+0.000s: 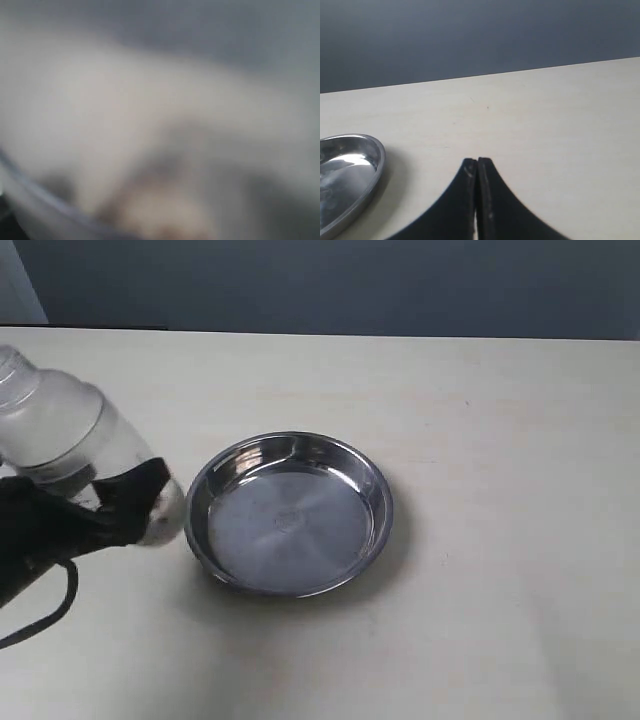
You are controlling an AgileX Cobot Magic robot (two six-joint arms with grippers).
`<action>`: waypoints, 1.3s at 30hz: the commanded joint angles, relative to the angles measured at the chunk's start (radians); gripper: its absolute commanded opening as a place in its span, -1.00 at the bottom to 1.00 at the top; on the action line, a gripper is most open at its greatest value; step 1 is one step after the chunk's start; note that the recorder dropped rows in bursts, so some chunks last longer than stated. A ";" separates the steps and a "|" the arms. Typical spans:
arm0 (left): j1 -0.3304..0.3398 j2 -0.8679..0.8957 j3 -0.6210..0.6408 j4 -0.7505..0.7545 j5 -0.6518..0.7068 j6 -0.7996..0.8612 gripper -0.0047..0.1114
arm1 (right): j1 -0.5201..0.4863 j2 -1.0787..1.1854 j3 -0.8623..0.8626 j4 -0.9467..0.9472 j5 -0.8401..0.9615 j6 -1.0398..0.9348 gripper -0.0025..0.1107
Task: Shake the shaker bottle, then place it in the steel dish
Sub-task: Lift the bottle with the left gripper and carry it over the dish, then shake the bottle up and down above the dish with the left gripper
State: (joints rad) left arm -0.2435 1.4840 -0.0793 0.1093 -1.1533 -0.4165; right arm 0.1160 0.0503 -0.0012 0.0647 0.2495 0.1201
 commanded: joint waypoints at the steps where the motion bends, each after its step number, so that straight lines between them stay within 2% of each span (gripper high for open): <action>1: -0.087 -0.072 -0.197 0.383 0.221 -0.116 -0.91 | 0.002 0.004 0.001 -0.003 -0.012 -0.004 -0.97; 2: -0.103 -0.079 -0.230 0.273 0.331 -0.079 -0.91 | 0.002 0.004 0.001 -0.003 -0.012 -0.004 -0.97; 3: -0.105 -0.088 -0.253 0.097 0.408 -0.012 -0.91 | 0.002 0.004 0.001 -0.003 -0.012 -0.004 -0.97; 5: -0.086 -0.095 -0.277 -0.334 0.437 0.135 -0.91 | 0.002 0.004 0.001 -0.003 -0.012 -0.004 -0.97; 6: -0.081 -0.095 -0.292 -0.484 0.431 0.165 -0.91 | 0.002 0.004 0.001 -0.003 -0.012 -0.004 -0.97; 7: -0.079 -0.095 -0.313 -0.421 0.454 0.175 -0.91 | 0.002 0.004 0.001 -0.003 -0.012 -0.004 -0.97; 8: -0.085 -0.098 -0.335 -0.164 0.503 0.165 -0.91 | 0.002 0.004 0.001 -0.003 -0.012 -0.004 -0.97; 9: -0.107 -0.100 -0.368 0.112 0.569 0.086 -0.91 | 0.002 0.004 0.001 -0.003 -0.014 -0.004 -0.97; 10: -0.129 -0.100 -0.397 0.256 0.611 -0.022 -0.91 | 0.002 0.004 0.001 -0.003 -0.014 -0.004 -0.97; 11: -0.137 -0.100 -0.411 0.242 0.631 -0.072 -0.91 | 0.002 0.004 0.001 -0.003 -0.014 -0.004 -0.97; 12: -0.134 -0.100 -0.418 0.120 0.644 -0.059 -0.91 | 0.002 0.004 0.001 -0.003 -0.014 -0.004 -0.97; 14: -0.116 -0.100 -0.418 -0.240 0.625 0.086 -0.91 | 0.002 0.004 0.001 -0.003 -0.014 -0.004 -0.97; 15: -0.121 -0.098 -0.425 -0.327 0.615 0.130 -0.91 | 0.002 0.004 0.001 -0.003 -0.014 -0.004 -0.97; 16: -0.146 -0.104 -0.441 -0.166 0.646 0.160 -0.91 | 0.002 0.004 0.001 -0.003 -0.014 -0.004 -0.97; 17: -0.174 -0.109 -0.458 0.095 0.699 0.149 -0.91 | 0.002 0.004 0.001 -0.003 -0.014 -0.004 -0.97; 18: -0.215 -0.114 -0.481 0.264 0.769 0.089 -0.91 | 0.002 0.004 0.001 -0.003 -0.014 -0.004 -0.97; 19: -0.237 -0.112 -0.495 0.221 0.805 0.051 -0.91 | 0.002 0.004 0.001 -0.003 -0.014 -0.004 -0.97; 20: -0.226 -0.106 -0.499 0.085 0.811 0.088 -0.91 | 0.002 0.004 0.001 -0.003 -0.014 -0.004 -0.97; 22: -0.193 -0.079 -0.498 -0.313 0.765 0.209 -0.91 | 0.002 0.004 0.001 -0.003 -0.014 -0.004 -0.97; 23: -0.209 -0.076 -0.501 -0.282 0.769 0.247 -0.91 | 0.002 0.004 0.001 -0.003 -0.014 -0.004 -0.97; 25: -0.274 -0.080 -0.517 0.065 0.868 0.303 -0.91 | 0.002 0.004 0.001 -0.003 -0.014 -0.004 -0.97; 26: -0.280 -0.080 -0.517 0.061 0.864 0.297 -0.91 | 0.002 0.004 0.001 -0.003 -0.014 -0.004 -0.97; 29: -0.207 -0.044 -0.509 -0.411 0.788 0.352 -0.91 | 0.002 0.004 0.001 -0.003 -0.012 -0.004 -0.97; 30: -0.233 -0.042 -0.513 -0.323 0.804 0.359 -0.91 | 0.002 0.004 0.001 -0.003 -0.012 -0.004 -0.97; 32: -0.315 -0.042 -0.520 0.061 0.896 0.372 -0.91 | 0.002 0.004 0.001 -0.003 -0.012 -0.004 -0.97; 33: -0.321 -0.039 -0.517 0.055 0.897 0.373 -0.91 | 0.002 0.004 0.001 -0.003 -0.012 -0.004 -0.97; 34: -0.290 -0.025 -0.514 -0.086 0.862 0.388 -0.91 | 0.002 0.004 0.001 -0.003 -0.012 -0.004 -0.97; 36: -0.223 0.007 -0.502 -0.464 0.758 0.388 -0.91 | 0.002 0.004 0.001 -0.003 -0.012 -0.004 -0.97; 37: -0.236 0.006 -0.506 -0.482 0.768 0.373 -0.91 | 0.002 0.004 0.001 -0.003 -0.012 -0.004 -0.97; 38: -0.275 -0.008 -0.517 -0.271 0.821 0.376 -0.91 | 0.002 0.004 0.001 -0.003 -0.012 -0.004 -0.97; 39: -0.328 -0.026 -0.522 0.005 0.869 0.373 -0.91 | 0.002 0.004 0.001 -0.003 -0.012 -0.004 -0.97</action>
State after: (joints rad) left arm -0.4953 1.4881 -0.5826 -0.1996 -0.3097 -0.0390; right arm 0.1160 0.0503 -0.0012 0.0647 0.2495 0.1201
